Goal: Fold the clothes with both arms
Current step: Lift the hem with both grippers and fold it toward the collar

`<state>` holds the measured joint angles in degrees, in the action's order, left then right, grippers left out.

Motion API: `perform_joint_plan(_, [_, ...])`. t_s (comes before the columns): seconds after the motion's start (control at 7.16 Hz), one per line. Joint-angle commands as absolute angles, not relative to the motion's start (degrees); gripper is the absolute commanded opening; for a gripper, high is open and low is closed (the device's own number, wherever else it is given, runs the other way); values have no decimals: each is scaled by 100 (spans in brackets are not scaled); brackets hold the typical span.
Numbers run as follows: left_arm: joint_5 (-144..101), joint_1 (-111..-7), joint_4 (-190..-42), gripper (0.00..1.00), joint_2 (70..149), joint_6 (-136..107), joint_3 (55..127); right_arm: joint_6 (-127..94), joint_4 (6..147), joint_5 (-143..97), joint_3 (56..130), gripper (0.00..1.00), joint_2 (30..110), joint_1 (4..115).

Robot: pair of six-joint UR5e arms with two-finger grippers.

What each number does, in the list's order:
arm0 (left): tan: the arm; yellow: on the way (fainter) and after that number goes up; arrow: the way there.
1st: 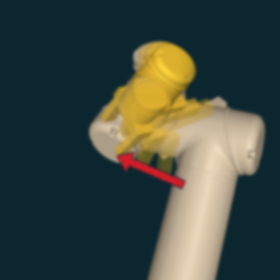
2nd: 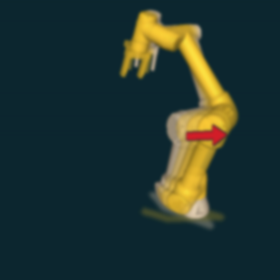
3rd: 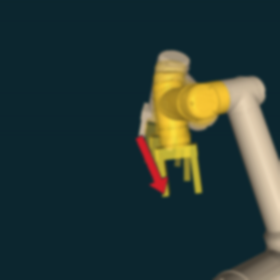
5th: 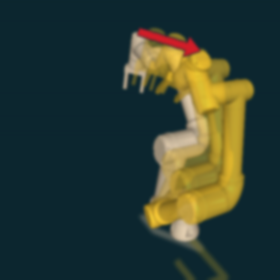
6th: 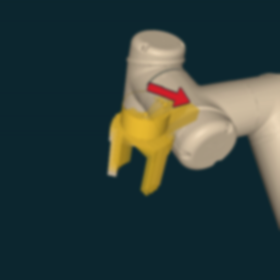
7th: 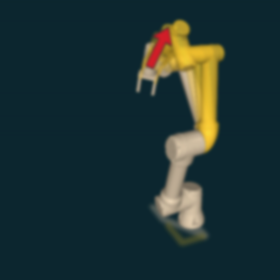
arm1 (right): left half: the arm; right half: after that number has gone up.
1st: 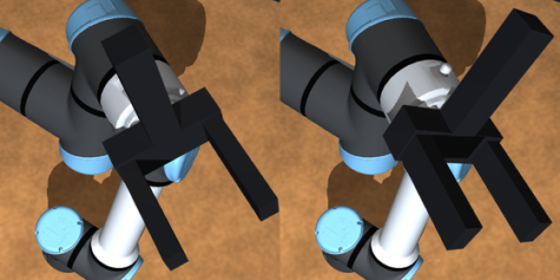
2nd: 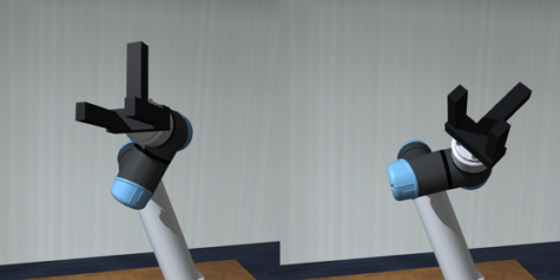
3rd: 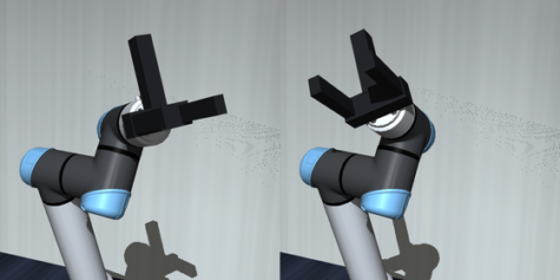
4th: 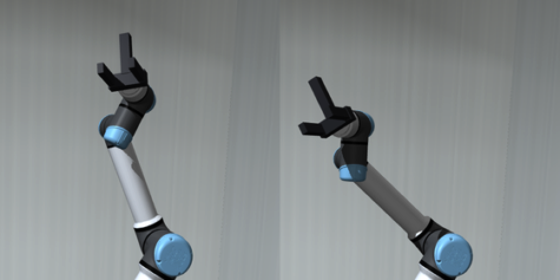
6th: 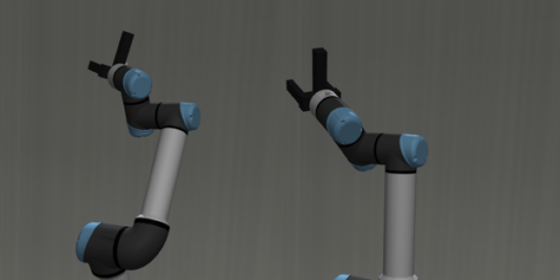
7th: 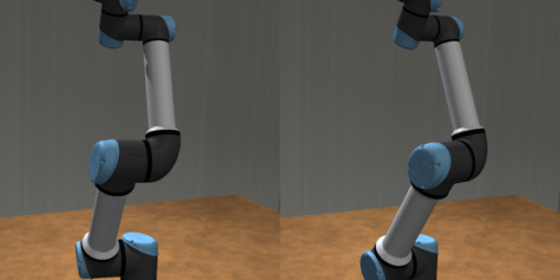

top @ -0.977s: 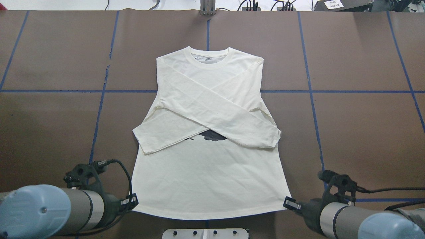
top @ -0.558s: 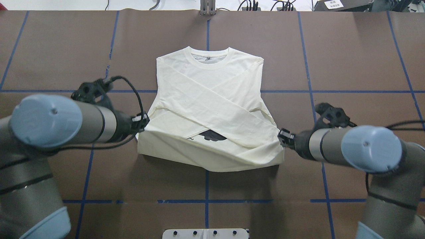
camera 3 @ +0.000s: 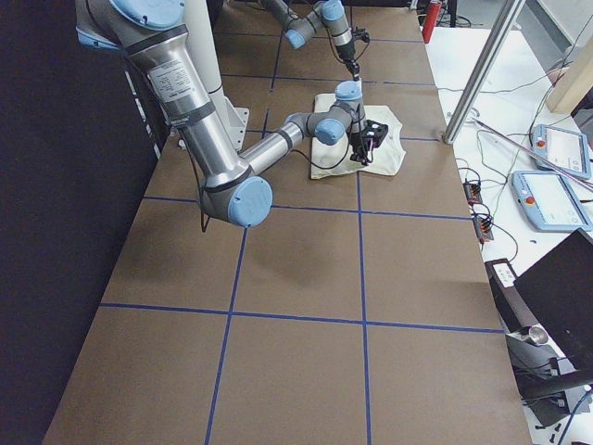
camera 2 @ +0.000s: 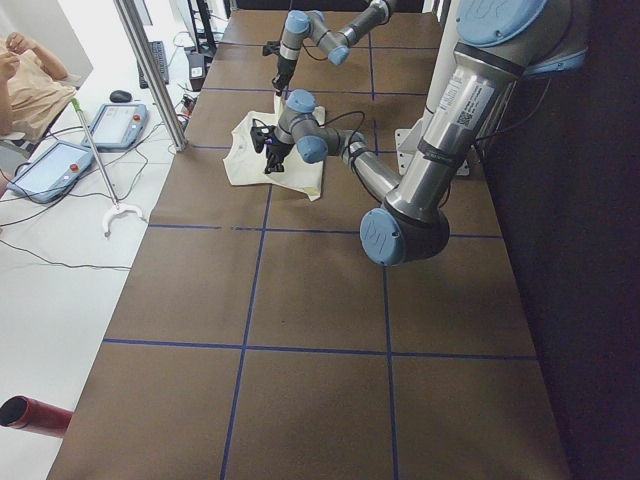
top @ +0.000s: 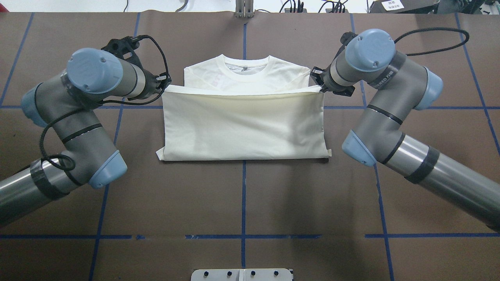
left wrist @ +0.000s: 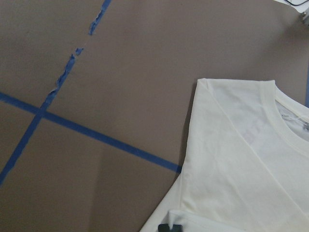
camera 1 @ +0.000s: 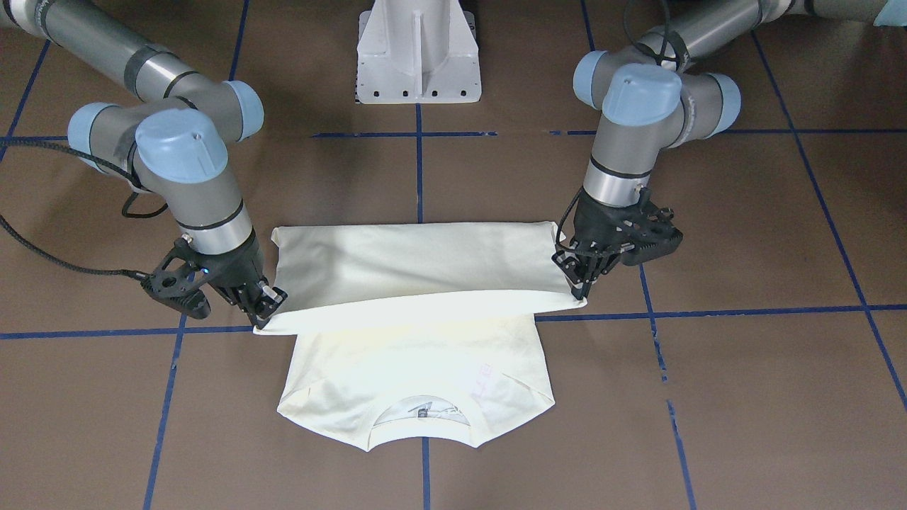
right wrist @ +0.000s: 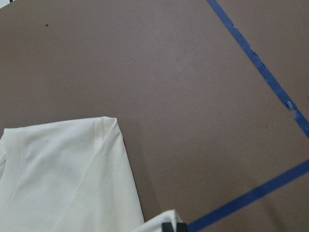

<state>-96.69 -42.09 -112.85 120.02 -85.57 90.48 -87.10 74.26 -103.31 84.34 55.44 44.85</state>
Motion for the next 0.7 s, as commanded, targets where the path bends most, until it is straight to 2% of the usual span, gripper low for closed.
perform_joint_plan(0.0, [-9433,-4280,-12186,0,12217,-8543,7888,-8482,7270,-10301,7203,0,4749,4579])
perform_joint_plan(0.28, [-9396,-4289,-12375,0,12243,-8543,7664,-8148,6970,-10266,6630,0,4467,4614])
perform_joint_plan(0.56, [-9396,-4289,-12506,0,12252,-8543,7559,-7894,6961,-10239,6382,0,4412,4614])
